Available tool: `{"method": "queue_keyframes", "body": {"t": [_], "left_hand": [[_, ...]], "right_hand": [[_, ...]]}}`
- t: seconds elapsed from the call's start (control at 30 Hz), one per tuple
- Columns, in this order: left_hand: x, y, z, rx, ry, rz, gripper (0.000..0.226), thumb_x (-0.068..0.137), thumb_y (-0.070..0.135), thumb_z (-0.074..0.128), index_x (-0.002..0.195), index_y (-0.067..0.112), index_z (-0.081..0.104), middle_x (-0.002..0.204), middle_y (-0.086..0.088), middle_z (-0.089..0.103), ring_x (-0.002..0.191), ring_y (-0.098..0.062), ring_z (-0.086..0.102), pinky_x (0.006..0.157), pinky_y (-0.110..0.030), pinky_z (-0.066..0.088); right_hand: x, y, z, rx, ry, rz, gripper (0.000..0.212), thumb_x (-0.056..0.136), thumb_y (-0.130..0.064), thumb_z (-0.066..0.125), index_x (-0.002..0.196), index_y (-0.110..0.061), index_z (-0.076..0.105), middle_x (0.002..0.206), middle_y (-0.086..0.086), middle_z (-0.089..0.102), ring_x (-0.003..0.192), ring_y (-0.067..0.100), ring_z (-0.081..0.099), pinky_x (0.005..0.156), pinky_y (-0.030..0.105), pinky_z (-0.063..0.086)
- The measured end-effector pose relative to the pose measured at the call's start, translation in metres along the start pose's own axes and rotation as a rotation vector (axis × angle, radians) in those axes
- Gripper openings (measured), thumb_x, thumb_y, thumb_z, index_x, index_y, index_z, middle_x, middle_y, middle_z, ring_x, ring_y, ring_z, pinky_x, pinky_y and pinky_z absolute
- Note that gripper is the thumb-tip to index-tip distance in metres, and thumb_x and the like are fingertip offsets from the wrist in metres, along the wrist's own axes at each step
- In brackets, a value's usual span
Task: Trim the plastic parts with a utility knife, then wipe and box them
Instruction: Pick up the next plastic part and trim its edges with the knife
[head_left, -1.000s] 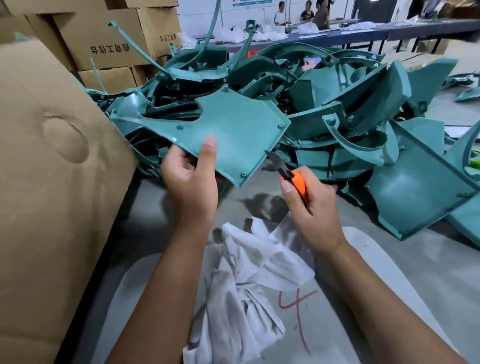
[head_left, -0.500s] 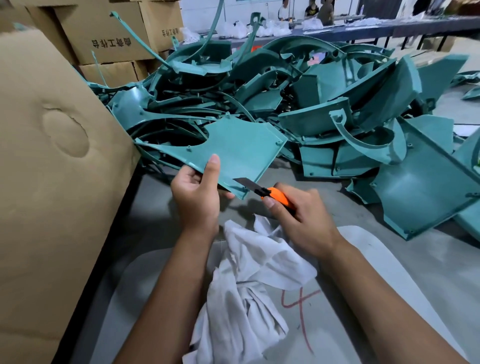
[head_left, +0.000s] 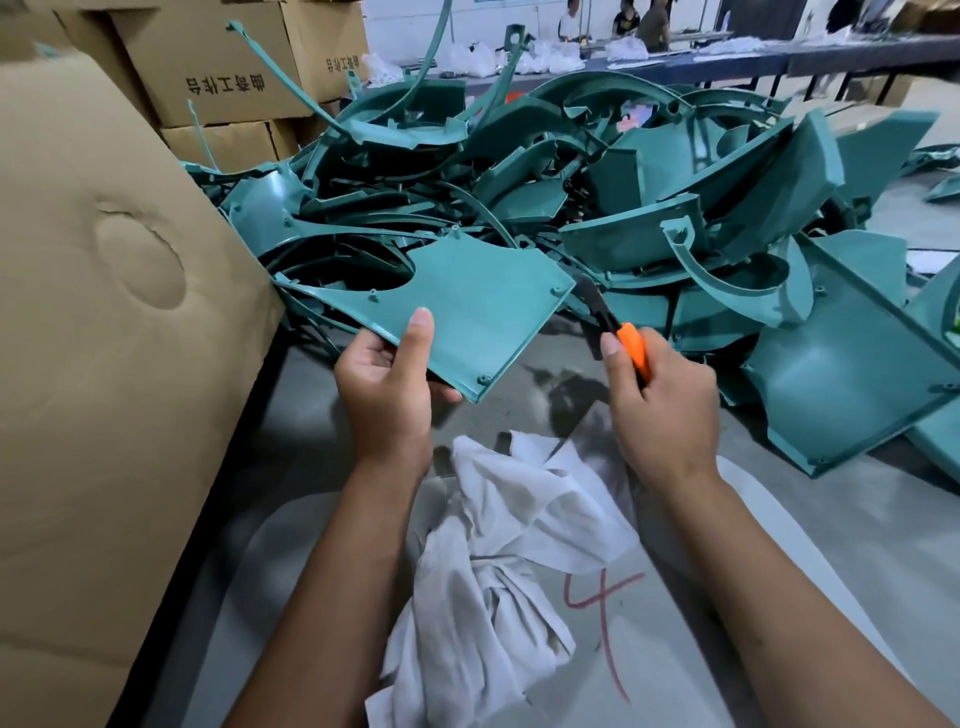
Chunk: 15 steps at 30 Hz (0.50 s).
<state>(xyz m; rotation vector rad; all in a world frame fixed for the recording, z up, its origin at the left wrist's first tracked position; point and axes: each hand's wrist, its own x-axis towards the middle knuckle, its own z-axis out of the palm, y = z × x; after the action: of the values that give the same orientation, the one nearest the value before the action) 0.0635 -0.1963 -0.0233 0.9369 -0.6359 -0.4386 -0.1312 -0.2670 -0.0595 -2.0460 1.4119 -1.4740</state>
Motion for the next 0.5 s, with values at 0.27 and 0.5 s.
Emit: {"method": "queue_keyframes", "body": {"t": [0.27, 0.5], "left_hand": [[0.0, 0.002, 0.002, 0.037, 0.018, 0.015, 0.013, 0.096, 0.014, 0.067, 0.083, 0.016, 0.067, 0.067, 0.005, 0.071, 0.044, -0.013, 0.058, 0.036, -0.02, 0.043], [-0.001, 0.007, -0.002, 0.01, -0.001, -0.011, 0.008, 0.09, 0.021, 0.068, 0.084, 0.015, 0.067, 0.07, 0.004, 0.072, 0.045, -0.013, 0.058, 0.035, -0.019, 0.04]], "right_hand": [[-0.014, -0.013, 0.005, 0.185, -0.322, -0.372, 0.032, 0.103, -0.042, 0.058, 0.079, -0.022, 0.054, 0.057, -0.011, 0.048, 0.049, 0.012, 0.05, 0.049, 0.039, 0.043], [-0.003, -0.004, -0.003, 0.124, -0.076, -0.184, 0.04, 0.106, -0.039, 0.056, 0.07, -0.03, 0.044, 0.051, -0.009, 0.046, 0.044, 0.009, 0.045, 0.048, 0.023, 0.031]]}}
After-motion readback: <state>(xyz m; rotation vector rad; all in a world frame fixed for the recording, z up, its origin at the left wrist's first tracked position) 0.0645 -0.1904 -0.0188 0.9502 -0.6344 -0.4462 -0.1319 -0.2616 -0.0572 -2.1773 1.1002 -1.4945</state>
